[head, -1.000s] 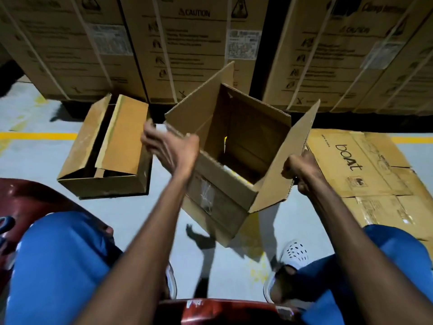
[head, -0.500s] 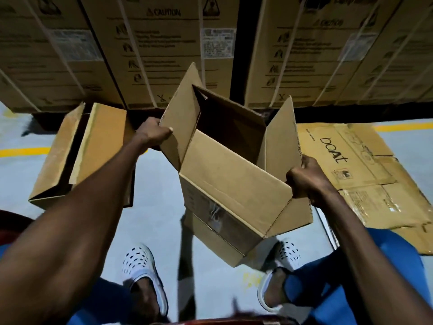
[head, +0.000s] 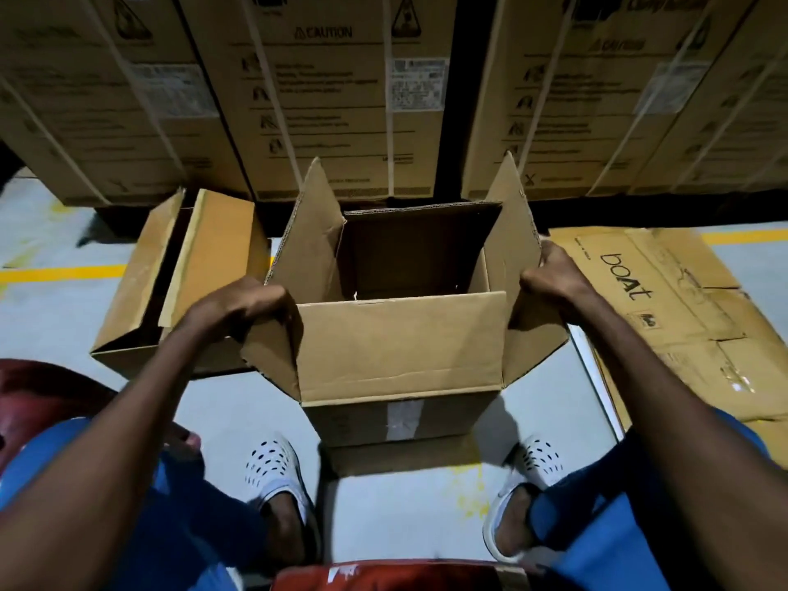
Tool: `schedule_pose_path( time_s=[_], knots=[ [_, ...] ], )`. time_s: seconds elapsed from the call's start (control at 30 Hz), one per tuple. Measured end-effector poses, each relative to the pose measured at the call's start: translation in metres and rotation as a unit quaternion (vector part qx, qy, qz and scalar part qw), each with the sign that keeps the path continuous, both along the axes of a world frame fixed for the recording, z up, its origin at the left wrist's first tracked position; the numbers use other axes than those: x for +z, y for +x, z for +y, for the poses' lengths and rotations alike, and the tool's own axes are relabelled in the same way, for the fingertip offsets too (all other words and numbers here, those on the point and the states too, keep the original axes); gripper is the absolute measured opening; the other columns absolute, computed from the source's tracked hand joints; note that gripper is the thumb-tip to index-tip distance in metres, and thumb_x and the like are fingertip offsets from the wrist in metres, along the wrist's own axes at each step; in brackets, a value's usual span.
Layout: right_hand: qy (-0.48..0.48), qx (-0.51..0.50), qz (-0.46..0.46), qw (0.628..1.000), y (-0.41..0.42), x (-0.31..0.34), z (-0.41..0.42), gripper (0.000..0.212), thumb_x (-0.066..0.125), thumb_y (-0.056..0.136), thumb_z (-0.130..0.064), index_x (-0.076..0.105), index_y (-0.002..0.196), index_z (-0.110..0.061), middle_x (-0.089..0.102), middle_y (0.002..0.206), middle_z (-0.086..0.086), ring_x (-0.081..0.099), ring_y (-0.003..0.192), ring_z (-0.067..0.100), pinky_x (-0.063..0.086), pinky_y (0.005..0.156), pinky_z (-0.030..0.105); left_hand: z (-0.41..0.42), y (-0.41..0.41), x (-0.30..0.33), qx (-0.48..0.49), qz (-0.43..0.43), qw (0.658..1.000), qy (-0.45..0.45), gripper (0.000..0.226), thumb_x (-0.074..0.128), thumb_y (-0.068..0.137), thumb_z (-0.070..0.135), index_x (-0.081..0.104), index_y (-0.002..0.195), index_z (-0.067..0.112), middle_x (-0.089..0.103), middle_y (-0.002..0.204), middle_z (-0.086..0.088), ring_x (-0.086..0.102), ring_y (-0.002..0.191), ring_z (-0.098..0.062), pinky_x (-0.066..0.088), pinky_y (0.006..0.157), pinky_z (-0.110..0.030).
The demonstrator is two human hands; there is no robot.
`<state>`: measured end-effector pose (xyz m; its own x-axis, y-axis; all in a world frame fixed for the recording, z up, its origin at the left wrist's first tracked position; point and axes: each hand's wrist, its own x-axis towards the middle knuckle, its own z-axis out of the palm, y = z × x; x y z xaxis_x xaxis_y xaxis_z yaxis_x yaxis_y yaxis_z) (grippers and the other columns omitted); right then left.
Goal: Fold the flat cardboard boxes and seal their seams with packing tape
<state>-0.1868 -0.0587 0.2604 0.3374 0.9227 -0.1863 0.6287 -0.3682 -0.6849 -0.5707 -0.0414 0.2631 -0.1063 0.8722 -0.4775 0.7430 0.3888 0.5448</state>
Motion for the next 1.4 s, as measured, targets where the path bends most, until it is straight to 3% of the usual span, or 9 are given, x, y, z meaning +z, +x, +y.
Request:
schedule_pose_path(
  time_s=[0.13, 0.27, 0.5, 0.63, 0.77, 1.03, 1.13, 1.27, 1.4],
  knots=[
    [-0.021, 0.05, -0.213, 0.975, 0.0, -0.002, -0.006, 0.083, 0.074, 0.088, -0.017, 0.022, 0.152, -0.007, 0.039, 0.151, 0.025, 0.05, 0.126, 0.042, 0.048, 0.094, 0.049, -0.002, 0.01, -0.007, 0.028, -0.025, 0.994, 0.107, 0.02, 0.063, 0.086, 0.018, 0.06, 0.104, 0.009, 0.066, 0.102, -0.013, 0.061, 0.081, -0.028, 0.056, 0.08, -0.041],
    [0.008, 0.189, -0.514, 0.836, -0.011, -0.024, -0.023, 0.116, 0.079, 0.08, -0.023, -0.005, 0.158, -0.006, -0.007, 0.165, 0.025, 0.005, 0.152, 0.045, 0.019, 0.117, 0.064, -0.006, 0.017, -0.008, 0.04, -0.056, 0.981, 0.184, 0.052, 0.063, 0.081, 0.009, 0.056, 0.131, 0.018, 0.064, 0.113, -0.008, 0.062, 0.094, -0.03, 0.056, 0.082, -0.042],
    [-0.068, 0.38, -0.439, 0.811, -0.019, -0.047, -0.029, 0.128, 0.079, 0.08, -0.032, -0.025, 0.155, -0.03, -0.017, 0.167, 0.007, 0.0, 0.155, 0.031, 0.011, 0.116, 0.068, -0.007, 0.024, -0.01, 0.054, -0.081, 0.972, 0.213, 0.042, 0.054, 0.086, 0.005, 0.064, 0.124, 0.018, 0.069, 0.102, -0.01, 0.066, 0.089, -0.033, 0.059, 0.082, -0.046],
    [-0.152, 0.374, -0.418, 0.814, 0.0, -0.05, -0.023, 0.106, 0.034, 0.074, -0.075, -0.017, 0.157, -0.034, 0.003, 0.169, 0.003, 0.004, 0.155, 0.028, 0.004, 0.114, 0.076, -0.006, 0.024, -0.012, 0.065, -0.135, 0.959, 0.238, 0.033, 0.051, 0.082, 0.002, 0.076, 0.099, 0.017, 0.072, 0.092, -0.014, 0.06, 0.073, -0.024, 0.047, 0.066, -0.034],
    [-0.104, 0.346, -0.456, 0.813, -0.003, -0.076, -0.03, 0.112, 0.003, 0.067, -0.095, -0.016, 0.158, -0.032, -0.011, 0.168, 0.006, -0.001, 0.155, 0.031, -0.002, 0.111, 0.075, -0.014, 0.021, -0.015, 0.082, -0.179, 0.945, 0.261, 0.039, 0.051, 0.082, 0.002, 0.072, 0.091, 0.033, 0.072, 0.092, -0.007, 0.06, 0.077, -0.023, 0.047, 0.068, -0.034],
    [-0.087, 0.383, -0.541, 0.744, -0.047, -0.113, -0.047, 0.054, 0.018, 0.106, -0.053, 0.01, 0.158, -0.04, 0.003, 0.169, 0.007, -0.007, 0.154, 0.036, -0.012, 0.101, 0.082, -0.002, 0.017, -0.023, 0.065, -0.335, 0.93, 0.139, 0.039, 0.05, 0.102, 0.01, 0.052, 0.137, 0.025, 0.067, 0.118, 0.0, 0.064, 0.097, -0.016, 0.051, 0.091, -0.03],
    [-0.106, 0.373, -0.5, 0.774, -0.044, -0.107, -0.037, 0.058, 0.02, 0.105, -0.056, 0.012, 0.159, -0.036, 0.006, 0.169, 0.008, -0.007, 0.154, 0.036, -0.011, 0.104, 0.08, -0.003, 0.012, -0.029, 0.103, -0.445, 0.885, 0.086, 0.017, 0.05, 0.103, 0.026, 0.063, 0.113, 0.024, 0.069, 0.1, -0.003, 0.068, 0.076, -0.011, 0.056, 0.07, -0.024],
    [-0.082, 0.316, -0.361, 0.874, -0.036, -0.086, -0.009, 0.089, 0.038, 0.094, -0.071, 0.0, 0.161, -0.026, -0.009, 0.168, 0.009, -0.015, 0.154, 0.03, -0.014, 0.113, 0.067, 0.009, 0.004, -0.041, 0.131, -0.467, 0.871, 0.076, 0.057, 0.071, 0.082, 0.05, 0.062, 0.129, 0.021, 0.066, 0.124, -0.006, 0.062, 0.111, -0.028, 0.05, 0.086, -0.043],
    [0.005, 0.239, -0.308, 0.921, -0.034, -0.069, 0.037, 0.099, 0.053, 0.091, -0.067, 0.0, 0.162, -0.021, -0.012, 0.168, 0.009, -0.01, 0.155, 0.029, -0.003, 0.12, 0.06, 0.029, 0.007, -0.048, 0.162, -0.437, 0.874, 0.134, 0.033, 0.071, 0.089, 0.038, 0.063, 0.12, 0.029, 0.067, 0.116, 0.011, 0.056, 0.117, -0.011, 0.041, 0.077, -0.027]
  ],
)
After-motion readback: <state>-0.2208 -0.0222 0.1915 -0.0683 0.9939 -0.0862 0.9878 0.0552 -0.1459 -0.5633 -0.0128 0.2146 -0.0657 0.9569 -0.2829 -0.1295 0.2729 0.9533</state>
